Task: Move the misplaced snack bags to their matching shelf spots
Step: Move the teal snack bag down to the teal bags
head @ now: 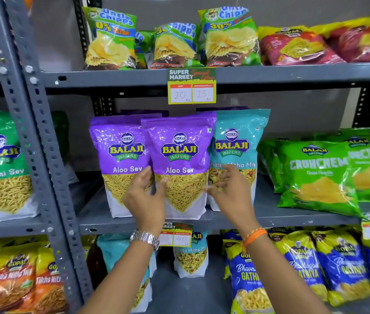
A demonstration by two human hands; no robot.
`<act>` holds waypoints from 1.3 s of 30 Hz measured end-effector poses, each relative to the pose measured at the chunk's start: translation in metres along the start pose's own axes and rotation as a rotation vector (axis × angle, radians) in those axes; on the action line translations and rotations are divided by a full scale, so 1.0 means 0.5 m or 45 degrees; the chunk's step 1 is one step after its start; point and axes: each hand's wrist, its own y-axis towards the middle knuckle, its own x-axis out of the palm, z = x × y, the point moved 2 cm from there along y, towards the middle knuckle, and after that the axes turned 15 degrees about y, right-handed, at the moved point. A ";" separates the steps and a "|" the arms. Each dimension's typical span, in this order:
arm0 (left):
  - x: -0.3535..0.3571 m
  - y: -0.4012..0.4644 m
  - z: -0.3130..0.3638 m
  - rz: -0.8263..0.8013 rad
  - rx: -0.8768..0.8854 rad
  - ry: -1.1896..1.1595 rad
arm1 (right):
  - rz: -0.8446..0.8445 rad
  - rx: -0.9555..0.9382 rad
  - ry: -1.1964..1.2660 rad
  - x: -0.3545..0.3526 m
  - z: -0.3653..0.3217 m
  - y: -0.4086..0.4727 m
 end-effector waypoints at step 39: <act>0.266 -0.136 0.174 -0.643 0.056 -0.172 | -0.354 0.373 0.612 -0.314 0.107 0.046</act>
